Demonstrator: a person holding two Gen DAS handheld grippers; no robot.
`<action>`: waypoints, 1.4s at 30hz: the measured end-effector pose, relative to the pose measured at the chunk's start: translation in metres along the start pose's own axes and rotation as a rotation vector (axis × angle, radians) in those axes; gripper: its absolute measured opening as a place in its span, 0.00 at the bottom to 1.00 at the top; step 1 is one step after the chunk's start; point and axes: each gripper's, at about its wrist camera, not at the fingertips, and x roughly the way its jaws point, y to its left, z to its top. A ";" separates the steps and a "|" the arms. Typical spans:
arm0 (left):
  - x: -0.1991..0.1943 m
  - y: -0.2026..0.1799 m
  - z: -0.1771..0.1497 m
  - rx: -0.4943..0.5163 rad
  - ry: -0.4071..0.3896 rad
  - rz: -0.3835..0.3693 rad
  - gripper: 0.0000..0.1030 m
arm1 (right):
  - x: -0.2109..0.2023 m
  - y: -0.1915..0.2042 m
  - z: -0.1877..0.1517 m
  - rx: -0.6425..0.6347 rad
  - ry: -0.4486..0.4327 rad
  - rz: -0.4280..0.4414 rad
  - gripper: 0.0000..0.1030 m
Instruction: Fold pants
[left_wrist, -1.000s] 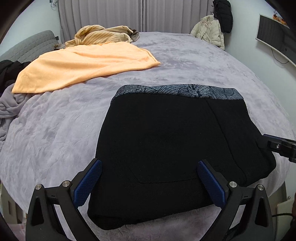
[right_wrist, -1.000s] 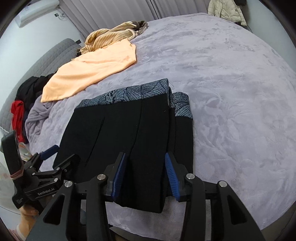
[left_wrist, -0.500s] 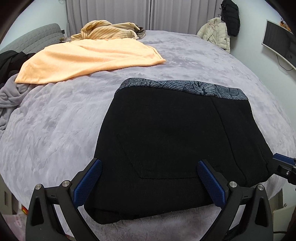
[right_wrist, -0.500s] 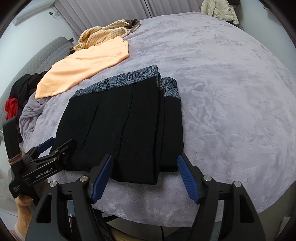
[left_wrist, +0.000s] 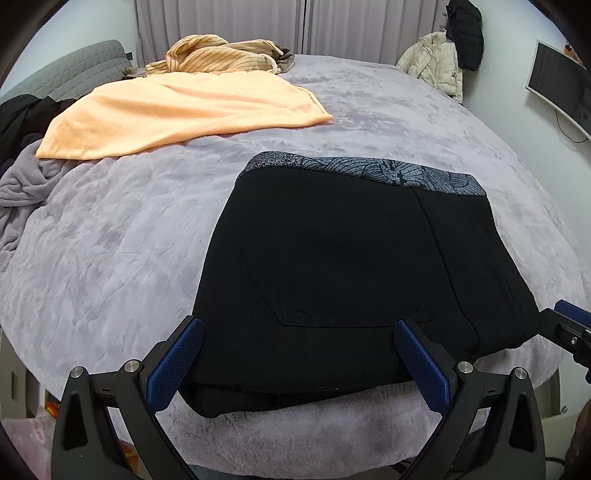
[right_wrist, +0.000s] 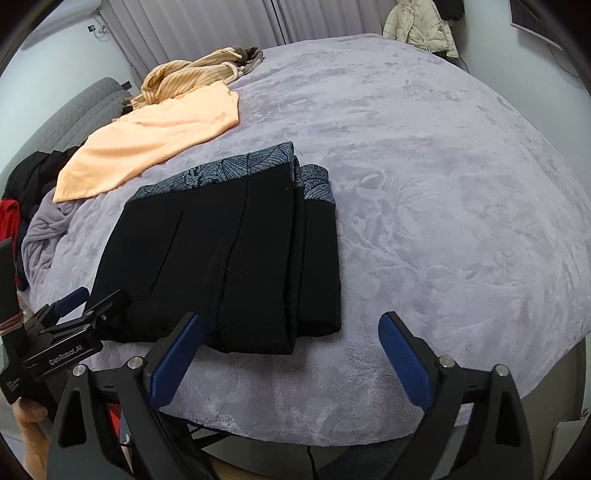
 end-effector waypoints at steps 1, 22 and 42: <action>-0.002 0.000 0.000 0.001 0.004 0.003 1.00 | -0.001 0.003 0.001 -0.011 -0.006 -0.017 1.00; -0.031 -0.009 0.005 0.033 -0.006 0.089 1.00 | -0.014 0.050 0.018 -0.074 0.062 0.050 1.00; -0.041 -0.016 0.014 0.059 -0.021 0.103 1.00 | -0.013 0.052 0.023 -0.098 0.077 0.007 1.00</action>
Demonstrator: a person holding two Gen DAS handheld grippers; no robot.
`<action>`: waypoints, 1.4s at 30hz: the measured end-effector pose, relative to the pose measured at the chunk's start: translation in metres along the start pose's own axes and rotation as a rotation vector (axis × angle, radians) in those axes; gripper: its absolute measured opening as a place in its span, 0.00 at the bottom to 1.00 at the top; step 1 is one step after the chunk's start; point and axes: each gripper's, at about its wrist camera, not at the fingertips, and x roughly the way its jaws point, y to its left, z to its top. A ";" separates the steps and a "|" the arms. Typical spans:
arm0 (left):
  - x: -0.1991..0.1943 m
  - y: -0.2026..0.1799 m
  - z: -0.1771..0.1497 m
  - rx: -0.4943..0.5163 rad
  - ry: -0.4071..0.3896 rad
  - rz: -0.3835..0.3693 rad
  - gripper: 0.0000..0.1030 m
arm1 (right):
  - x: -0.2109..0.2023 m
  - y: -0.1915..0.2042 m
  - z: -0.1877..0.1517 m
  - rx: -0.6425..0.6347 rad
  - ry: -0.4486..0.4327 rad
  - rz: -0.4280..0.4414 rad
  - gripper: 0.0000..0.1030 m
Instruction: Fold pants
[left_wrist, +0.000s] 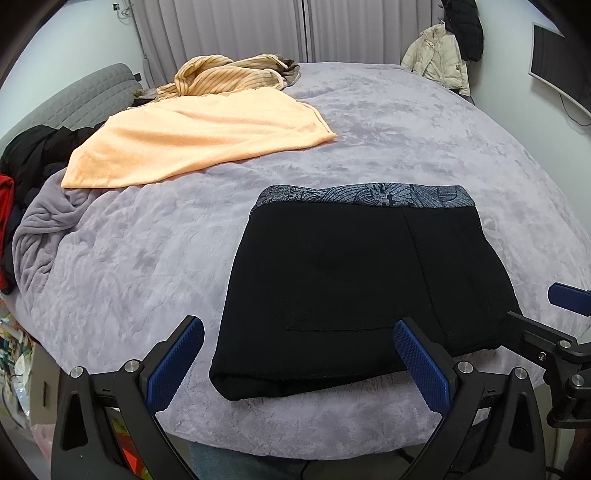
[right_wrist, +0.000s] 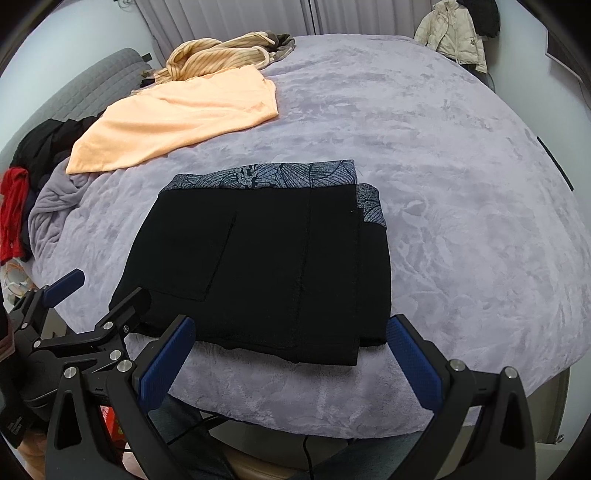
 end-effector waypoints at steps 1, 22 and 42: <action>0.000 0.000 0.000 0.000 0.000 0.001 1.00 | 0.001 0.000 0.000 0.001 0.003 -0.001 1.00; -0.001 0.001 0.000 -0.004 0.001 0.005 1.00 | 0.003 0.000 -0.003 0.005 0.008 -0.005 1.00; 0.004 0.001 -0.002 -0.005 0.014 0.012 1.00 | 0.006 -0.003 -0.006 0.019 0.020 -0.009 1.00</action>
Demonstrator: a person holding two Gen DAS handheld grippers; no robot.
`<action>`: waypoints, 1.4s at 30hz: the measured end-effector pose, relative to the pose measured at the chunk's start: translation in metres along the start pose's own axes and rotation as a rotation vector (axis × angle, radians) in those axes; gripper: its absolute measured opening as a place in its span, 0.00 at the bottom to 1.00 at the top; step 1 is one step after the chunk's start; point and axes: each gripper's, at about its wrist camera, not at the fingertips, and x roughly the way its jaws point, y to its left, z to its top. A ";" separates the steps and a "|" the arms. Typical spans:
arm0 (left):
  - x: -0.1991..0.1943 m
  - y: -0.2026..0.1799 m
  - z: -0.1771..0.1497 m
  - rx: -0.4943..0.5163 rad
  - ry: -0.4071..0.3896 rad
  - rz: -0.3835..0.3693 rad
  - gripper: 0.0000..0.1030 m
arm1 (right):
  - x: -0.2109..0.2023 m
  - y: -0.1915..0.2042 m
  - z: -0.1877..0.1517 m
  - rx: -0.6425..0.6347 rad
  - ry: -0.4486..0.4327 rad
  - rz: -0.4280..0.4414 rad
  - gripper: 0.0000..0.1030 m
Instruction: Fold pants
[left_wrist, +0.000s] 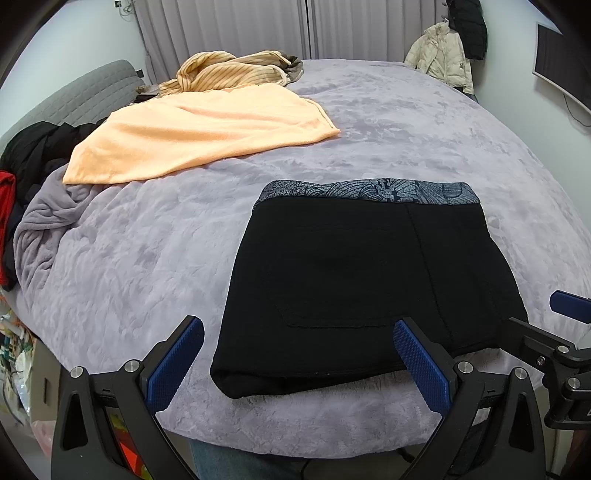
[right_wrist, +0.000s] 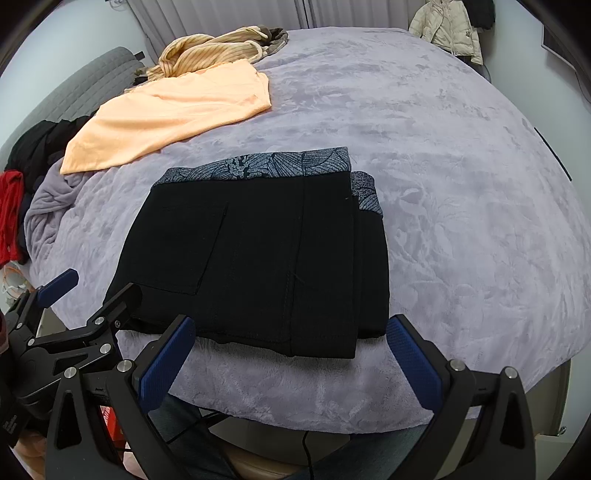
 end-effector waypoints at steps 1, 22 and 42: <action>0.000 0.000 0.000 -0.001 0.001 0.000 1.00 | 0.000 0.000 0.000 0.000 0.000 0.000 1.00; 0.007 0.003 -0.004 -0.015 0.022 -0.001 1.00 | 0.003 -0.001 -0.003 -0.001 0.010 -0.006 1.00; 0.002 0.001 -0.005 0.001 -0.035 0.016 1.00 | 0.007 0.003 -0.004 0.000 0.026 -0.009 1.00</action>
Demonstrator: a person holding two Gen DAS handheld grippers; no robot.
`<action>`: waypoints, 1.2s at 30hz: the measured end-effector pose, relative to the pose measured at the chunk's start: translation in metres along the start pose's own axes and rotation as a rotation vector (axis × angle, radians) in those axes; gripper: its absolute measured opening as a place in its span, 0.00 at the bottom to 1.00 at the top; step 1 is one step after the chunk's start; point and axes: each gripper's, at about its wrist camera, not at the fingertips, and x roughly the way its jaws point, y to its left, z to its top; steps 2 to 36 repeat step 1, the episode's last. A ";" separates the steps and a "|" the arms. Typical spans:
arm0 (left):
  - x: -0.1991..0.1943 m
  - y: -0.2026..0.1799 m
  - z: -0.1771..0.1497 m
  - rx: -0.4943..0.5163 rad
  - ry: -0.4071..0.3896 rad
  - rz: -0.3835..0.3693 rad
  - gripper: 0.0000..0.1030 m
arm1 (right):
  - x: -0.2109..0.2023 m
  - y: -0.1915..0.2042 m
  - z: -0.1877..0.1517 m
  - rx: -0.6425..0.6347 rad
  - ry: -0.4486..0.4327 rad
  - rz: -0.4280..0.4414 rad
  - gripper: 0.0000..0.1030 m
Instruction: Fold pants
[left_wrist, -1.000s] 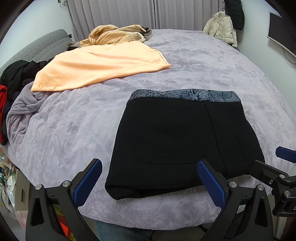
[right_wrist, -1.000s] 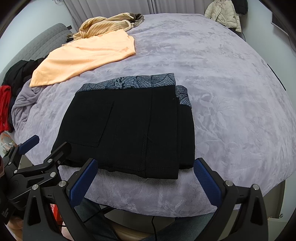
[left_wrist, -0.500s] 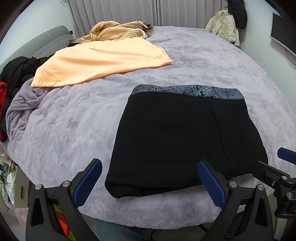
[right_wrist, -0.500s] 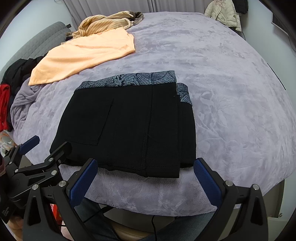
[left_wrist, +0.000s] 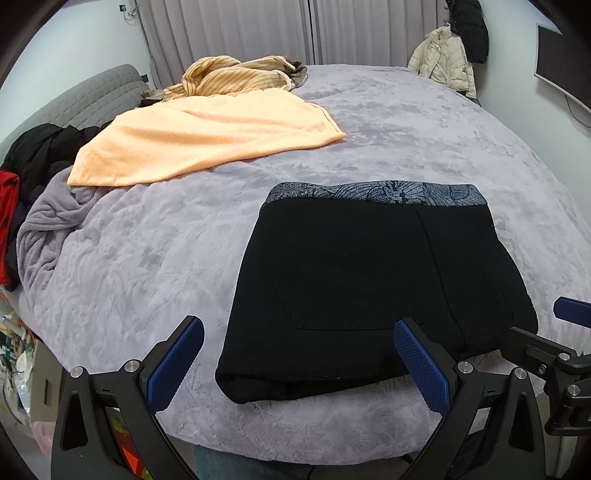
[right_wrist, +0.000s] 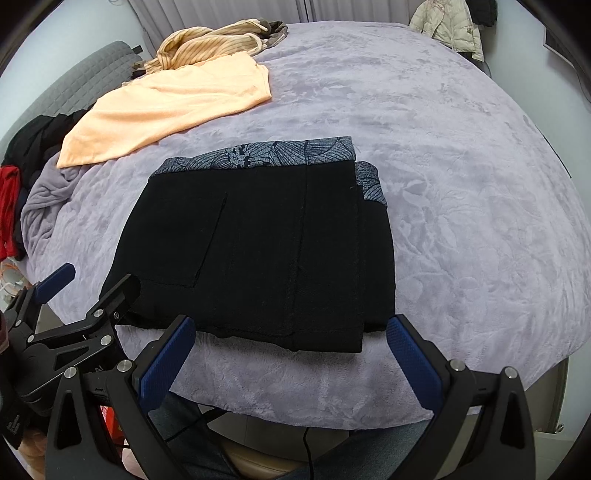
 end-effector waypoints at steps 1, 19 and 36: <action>0.000 0.000 0.000 0.003 0.000 -0.006 1.00 | 0.000 0.000 0.000 0.001 0.001 -0.001 1.00; 0.000 0.000 0.000 0.003 0.000 -0.006 1.00 | 0.000 0.000 0.000 0.001 0.001 -0.001 1.00; 0.000 0.000 0.000 0.003 0.000 -0.006 1.00 | 0.000 0.000 0.000 0.001 0.001 -0.001 1.00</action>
